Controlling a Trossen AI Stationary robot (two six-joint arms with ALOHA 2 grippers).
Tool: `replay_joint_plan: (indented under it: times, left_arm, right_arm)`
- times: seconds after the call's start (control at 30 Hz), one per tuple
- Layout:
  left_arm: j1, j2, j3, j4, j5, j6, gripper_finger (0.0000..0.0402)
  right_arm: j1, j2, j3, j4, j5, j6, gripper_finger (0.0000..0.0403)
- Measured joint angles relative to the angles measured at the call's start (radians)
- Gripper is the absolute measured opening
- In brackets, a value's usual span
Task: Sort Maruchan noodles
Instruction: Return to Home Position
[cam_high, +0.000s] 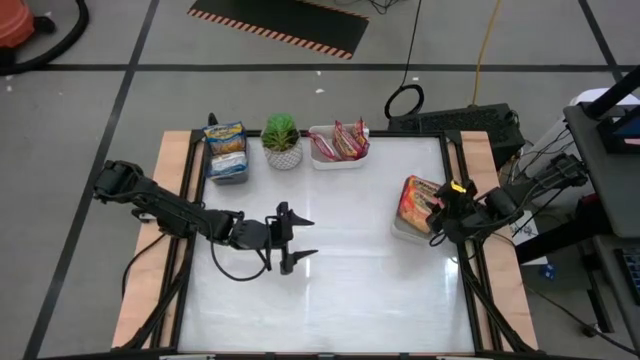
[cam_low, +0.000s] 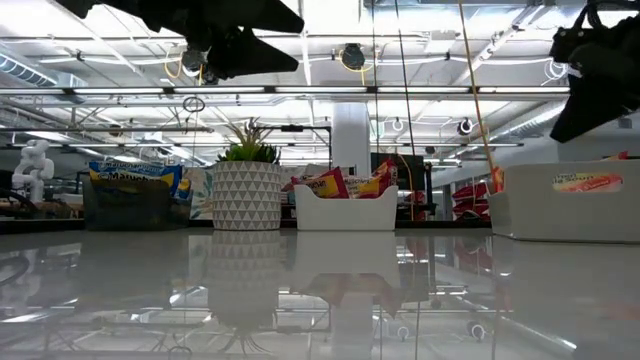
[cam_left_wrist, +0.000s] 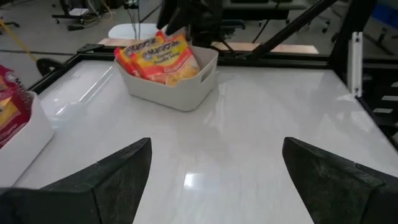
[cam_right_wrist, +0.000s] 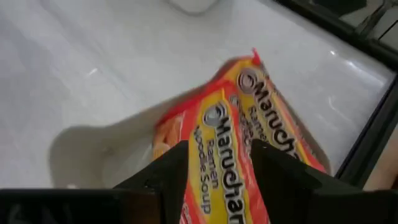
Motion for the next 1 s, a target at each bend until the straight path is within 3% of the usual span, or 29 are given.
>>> replay_joint_plan:
  times: [0.1,0.2,0.33,0.47,0.57,0.7,0.87,1.0]
  left_arm:
    - [-0.003,-0.007,0.0,0.011,0.019,0.0,0.0365]
    - [-0.011,-0.038,0.0,0.019,0.027,0.009,0.0365]
    - [-0.005,-0.12,-0.001,-0.001,0.031,-0.014,0.0365]
    - [0.007,-0.262,-0.084,0.042,0.025,-0.022,0.0349]
    - [0.006,-0.399,-0.194,0.061,0.029,-0.019,0.0301]
    - [0.007,-0.578,-0.342,0.081,0.025,-0.004,0.0205]
    - [0.007,-0.741,-0.48,0.082,0.047,0.029,0.0087]
    - [0.007,-0.829,-0.546,0.082,0.074,0.124,0.0028]
  right_arm:
    - [-0.001,0.0,0.032,0.023,0.03,-0.005,0.0174]
    - [0.001,-0.002,0.06,0.19,0.109,-0.152,0.0175]
    - [0.003,0.013,0.011,0.694,0.181,-0.605,0.0175]
    - [0.003,0.04,-0.103,1.189,0.081,-1.012,0.0162]
    - [0.003,0.047,-0.189,1.471,0.006,-1.171,0.0139]
    - [0.003,0.046,-0.281,1.67,-0.119,-1.324,0.0087]
    - [0.003,0.032,-0.35,1.725,-0.243,-1.367,0.0013]
    - [0.002,0.027,-0.391,1.721,-0.302,-1.365,0.0009]
